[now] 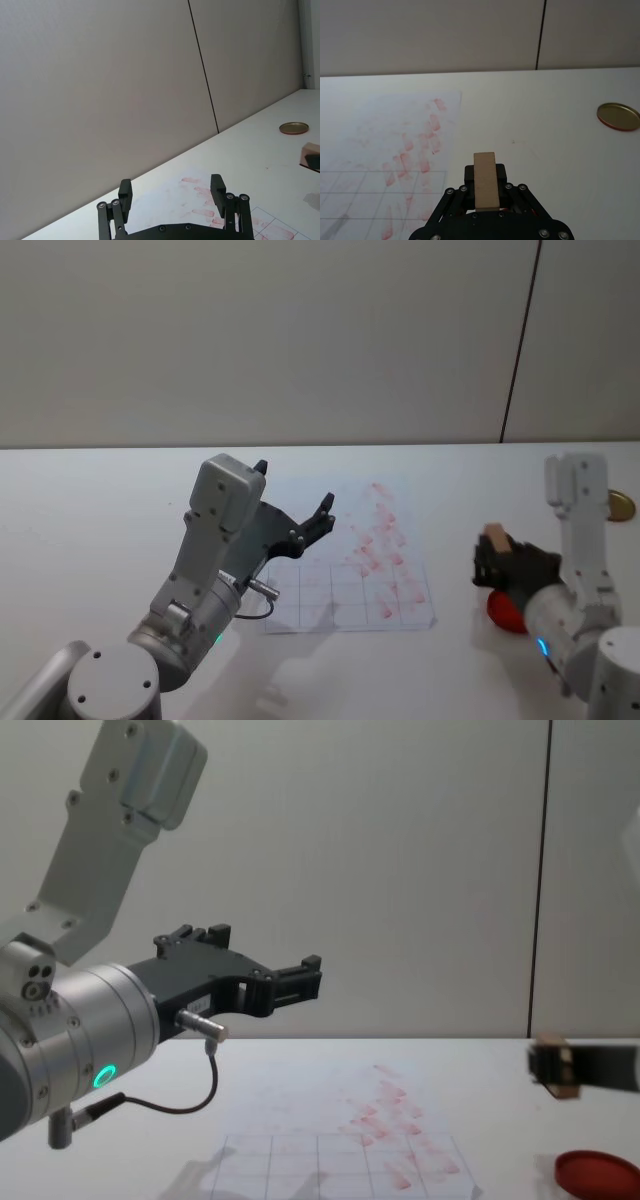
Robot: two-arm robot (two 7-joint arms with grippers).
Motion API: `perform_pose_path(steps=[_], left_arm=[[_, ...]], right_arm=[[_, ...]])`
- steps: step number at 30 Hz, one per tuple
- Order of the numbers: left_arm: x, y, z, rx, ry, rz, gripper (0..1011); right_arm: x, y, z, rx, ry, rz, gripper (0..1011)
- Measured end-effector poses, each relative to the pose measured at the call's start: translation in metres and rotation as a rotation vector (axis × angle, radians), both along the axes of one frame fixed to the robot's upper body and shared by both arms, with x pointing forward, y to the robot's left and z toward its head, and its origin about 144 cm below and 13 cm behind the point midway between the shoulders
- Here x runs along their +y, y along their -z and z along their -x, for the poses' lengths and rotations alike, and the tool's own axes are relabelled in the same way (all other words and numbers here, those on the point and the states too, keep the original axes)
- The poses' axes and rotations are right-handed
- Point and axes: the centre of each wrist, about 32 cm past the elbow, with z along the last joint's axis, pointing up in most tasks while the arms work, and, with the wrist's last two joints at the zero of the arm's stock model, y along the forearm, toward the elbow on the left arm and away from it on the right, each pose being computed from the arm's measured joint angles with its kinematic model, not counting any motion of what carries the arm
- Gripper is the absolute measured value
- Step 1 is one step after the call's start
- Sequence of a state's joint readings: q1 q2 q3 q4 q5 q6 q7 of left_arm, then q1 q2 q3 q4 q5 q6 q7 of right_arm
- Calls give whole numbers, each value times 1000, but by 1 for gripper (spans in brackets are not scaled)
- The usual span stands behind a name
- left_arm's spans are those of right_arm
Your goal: Use the one hand to pick up the stamp and affix it onto the A4 paper.
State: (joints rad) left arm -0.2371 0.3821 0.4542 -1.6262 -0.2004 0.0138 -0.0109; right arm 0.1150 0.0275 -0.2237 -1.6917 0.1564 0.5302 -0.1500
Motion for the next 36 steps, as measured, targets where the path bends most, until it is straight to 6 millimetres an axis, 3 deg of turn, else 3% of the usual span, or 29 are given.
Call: perform_pose_path(steps=[14,17,20,23,27,36], left_arm=[[0,0,0,0,0,0,993],[0,0,0,0,0,0,993],[0,0,0,0,0,0,993],[0,0,0,0,0,0,993],[0,0,0,0,0,0,993],[0,0,0,0,0,0,993]], right_arm=[[-20,20,4,89,63,19,222],[-22,23,3,101,67,22,276],[-24,26,2,109,62,22,423],[-25,28,2,108,56,20,481],[-26,29,0,92,44,15,645],[-28,27,3,14,19,9,907]])
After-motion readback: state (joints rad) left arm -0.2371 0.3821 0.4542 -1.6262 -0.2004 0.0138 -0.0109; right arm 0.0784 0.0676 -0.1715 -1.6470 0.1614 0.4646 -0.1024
